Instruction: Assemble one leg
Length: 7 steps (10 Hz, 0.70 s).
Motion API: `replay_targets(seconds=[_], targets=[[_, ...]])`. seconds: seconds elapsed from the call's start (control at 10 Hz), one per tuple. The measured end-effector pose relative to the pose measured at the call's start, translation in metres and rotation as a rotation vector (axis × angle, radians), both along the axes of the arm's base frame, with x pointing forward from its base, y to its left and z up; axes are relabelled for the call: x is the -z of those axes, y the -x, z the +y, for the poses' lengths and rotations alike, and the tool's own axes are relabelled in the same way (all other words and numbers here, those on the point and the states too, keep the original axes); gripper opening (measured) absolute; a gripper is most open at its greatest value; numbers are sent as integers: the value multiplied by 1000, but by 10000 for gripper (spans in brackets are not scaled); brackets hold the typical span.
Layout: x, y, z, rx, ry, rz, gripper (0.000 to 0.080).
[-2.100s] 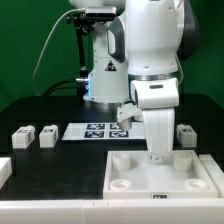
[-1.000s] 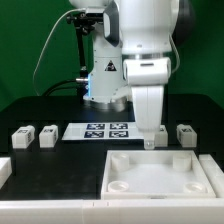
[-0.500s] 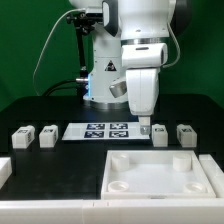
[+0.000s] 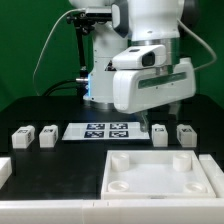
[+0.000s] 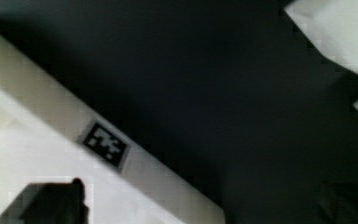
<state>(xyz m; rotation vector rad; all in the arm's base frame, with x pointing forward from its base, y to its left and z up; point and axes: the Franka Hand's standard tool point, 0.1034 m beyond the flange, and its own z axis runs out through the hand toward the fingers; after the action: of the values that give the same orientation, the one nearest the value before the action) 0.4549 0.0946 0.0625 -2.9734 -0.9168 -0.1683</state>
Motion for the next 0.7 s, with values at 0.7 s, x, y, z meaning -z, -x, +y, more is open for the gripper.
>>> replay_targets(seconds=[0.7], targets=[[5,13,52,583,-100,55,649]])
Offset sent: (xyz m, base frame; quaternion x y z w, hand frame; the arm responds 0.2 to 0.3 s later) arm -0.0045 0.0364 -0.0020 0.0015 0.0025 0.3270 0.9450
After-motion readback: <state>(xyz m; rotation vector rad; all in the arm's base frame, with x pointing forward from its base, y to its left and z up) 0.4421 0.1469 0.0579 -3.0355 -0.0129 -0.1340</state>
